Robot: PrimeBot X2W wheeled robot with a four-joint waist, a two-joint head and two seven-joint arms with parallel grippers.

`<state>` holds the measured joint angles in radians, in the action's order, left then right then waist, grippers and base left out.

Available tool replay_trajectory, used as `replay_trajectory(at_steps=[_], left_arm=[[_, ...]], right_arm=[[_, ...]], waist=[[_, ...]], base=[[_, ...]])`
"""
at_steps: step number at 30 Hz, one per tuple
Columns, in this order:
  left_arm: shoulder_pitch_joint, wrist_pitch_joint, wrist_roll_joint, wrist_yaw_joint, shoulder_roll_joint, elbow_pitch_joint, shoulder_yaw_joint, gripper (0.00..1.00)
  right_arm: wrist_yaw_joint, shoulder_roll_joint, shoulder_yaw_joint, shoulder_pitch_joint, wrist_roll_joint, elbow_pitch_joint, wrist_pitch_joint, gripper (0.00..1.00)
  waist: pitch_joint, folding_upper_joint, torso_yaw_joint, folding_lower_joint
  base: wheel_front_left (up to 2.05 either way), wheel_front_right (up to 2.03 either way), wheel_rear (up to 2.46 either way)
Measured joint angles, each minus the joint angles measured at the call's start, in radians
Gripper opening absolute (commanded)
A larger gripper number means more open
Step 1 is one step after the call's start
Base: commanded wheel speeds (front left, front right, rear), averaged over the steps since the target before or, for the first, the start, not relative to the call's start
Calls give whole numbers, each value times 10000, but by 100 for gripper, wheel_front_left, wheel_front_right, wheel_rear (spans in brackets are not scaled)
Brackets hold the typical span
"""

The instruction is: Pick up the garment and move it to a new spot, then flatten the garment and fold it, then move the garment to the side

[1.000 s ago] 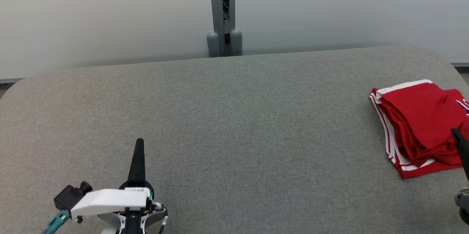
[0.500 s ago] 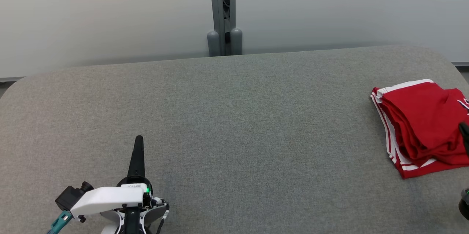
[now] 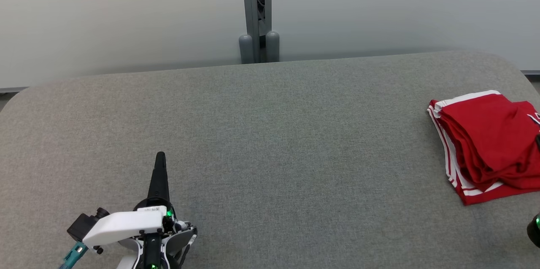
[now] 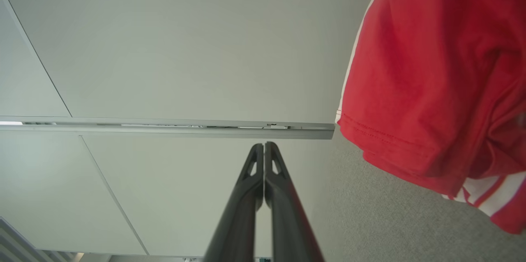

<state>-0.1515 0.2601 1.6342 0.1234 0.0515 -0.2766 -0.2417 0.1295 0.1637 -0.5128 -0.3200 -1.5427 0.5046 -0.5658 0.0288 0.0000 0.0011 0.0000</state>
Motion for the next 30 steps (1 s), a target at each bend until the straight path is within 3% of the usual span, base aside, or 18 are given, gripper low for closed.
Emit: replay_trajectory(at_steps=[30], left_arm=[[-21, 15, 278, 75, -40, -46, 17, 0]], right_arm=[[0, 25, -115, -86, -259, 128, -121, 0]], waist=[[11, 0, 4, 0]], base=[[0, 0, 0]])
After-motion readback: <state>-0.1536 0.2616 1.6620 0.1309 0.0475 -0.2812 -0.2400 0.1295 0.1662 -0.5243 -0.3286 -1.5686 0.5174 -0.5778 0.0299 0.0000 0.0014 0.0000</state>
